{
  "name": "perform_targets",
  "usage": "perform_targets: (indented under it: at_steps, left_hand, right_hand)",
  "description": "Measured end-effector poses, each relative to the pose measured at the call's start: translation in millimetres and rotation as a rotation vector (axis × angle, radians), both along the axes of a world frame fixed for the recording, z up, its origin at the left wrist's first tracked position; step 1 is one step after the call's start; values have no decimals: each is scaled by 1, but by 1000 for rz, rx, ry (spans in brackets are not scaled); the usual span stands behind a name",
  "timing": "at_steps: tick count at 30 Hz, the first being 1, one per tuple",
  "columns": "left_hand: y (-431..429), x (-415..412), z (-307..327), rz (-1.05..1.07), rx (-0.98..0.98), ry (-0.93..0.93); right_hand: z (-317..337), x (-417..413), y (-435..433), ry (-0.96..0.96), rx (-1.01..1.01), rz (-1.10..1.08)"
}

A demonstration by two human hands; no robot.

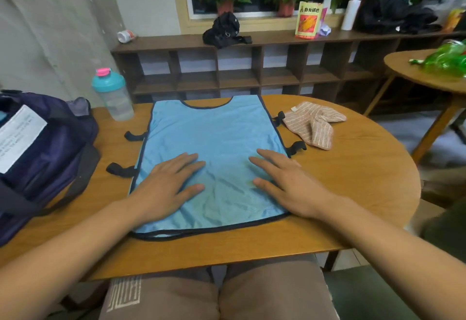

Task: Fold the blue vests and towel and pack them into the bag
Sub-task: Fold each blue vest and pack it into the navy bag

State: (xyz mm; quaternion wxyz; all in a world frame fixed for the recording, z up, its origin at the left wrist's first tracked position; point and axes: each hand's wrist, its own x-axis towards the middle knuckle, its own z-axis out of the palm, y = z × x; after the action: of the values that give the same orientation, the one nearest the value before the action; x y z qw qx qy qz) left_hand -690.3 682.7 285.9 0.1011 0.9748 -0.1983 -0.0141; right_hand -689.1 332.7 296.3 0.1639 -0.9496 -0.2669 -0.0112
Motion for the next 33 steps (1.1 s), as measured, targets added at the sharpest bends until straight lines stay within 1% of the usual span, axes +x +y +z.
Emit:
perform_targets:
  at_steps: [2, 4, 10, 15, 19, 21, 24, 29, 33]
  left_hand:
    - [6, -3, -6, 14, -22, 42]
    - [8, -8, -8, 20, -32, 55]
    - [3, -43, -9, -22, 16, 63]
    - [5, -57, 0, -54, -66, 143]
    - [8, -42, 23, -76, -130, 213]
    - [9, -23, 35, -78, -201, 235]
    - [15, 20, 45, -2, -241, 143]
    - [28, 101, 48, 110, -225, 49]
    - [35, 158, 50, 207, -265, -32]
  right_hand:
    - [-9, 6, 3, 45, -82, 5]
    - [-17, 6, 2, 46, -145, 5]
    - [-14, -27, -6, 64, -190, 13]
    - [-2, -50, -13, 63, -249, 19]
    - [24, -42, -7, 37, -266, 42]
    - [39, -21, -3, 48, -206, 30]
    - [53, 30, 0, -2, -93, -7]
    - [70, 120, 14, -34, -60, -81]
    - [72, 187, 26, 8, -13, -135]
